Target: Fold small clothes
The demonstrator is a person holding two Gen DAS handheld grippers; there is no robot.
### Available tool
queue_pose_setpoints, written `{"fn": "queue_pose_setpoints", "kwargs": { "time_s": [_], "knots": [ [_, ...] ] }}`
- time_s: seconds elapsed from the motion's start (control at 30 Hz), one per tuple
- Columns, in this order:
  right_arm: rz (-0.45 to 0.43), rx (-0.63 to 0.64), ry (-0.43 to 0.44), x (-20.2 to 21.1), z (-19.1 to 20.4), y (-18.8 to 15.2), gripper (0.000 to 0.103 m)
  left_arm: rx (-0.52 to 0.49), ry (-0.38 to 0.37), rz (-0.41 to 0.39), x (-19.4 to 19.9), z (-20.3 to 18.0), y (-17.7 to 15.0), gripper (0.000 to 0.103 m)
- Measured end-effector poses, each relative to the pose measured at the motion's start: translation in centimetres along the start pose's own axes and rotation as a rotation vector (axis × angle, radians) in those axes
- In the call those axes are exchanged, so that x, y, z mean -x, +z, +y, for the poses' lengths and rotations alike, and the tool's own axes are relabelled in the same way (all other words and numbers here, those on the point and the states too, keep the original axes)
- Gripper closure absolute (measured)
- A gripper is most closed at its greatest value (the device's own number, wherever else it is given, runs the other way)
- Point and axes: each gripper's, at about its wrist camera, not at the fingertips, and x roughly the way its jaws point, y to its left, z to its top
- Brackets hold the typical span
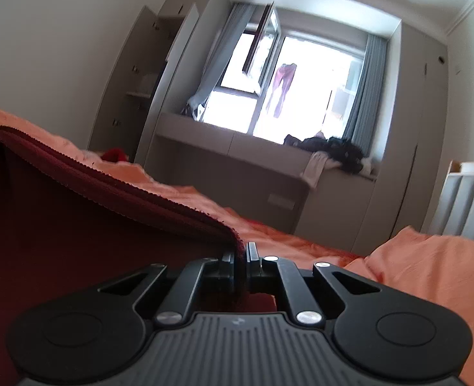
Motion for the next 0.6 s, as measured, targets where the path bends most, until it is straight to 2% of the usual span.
{"fn": "queue_pose_setpoints", "kwargs": {
  "time_s": [0.13, 0.3, 0.4, 0.47, 0.6],
  "knots": [
    [0.038, 0.018, 0.019, -2.6, 0.8, -0.8, 0.097, 0.04, -0.007, 0.036, -2.6, 1.0, -1.0, 0.096],
    [0.077, 0.031, 0.029, -4.0, 1.5, -1.5, 0.096, 0.053, -0.012, 0.077, -4.4, 1.4, -1.5, 0.092],
    [0.094, 0.015, 0.027, -4.3, 1.4, -1.9, 0.091, 0.072, -0.016, 0.099, -5.1, 1.5, -1.9, 0.088],
    [0.102, 0.005, 0.028, -4.2, 1.4, -2.2, 0.089, 0.076, -0.006, 0.107, -5.3, 1.5, -2.1, 0.082],
    [0.117, -0.008, 0.028, -4.6, 1.2, -2.5, 0.079, 0.083, 0.008, 0.122, -5.7, 1.5, -2.6, 0.077]
  ]
}}
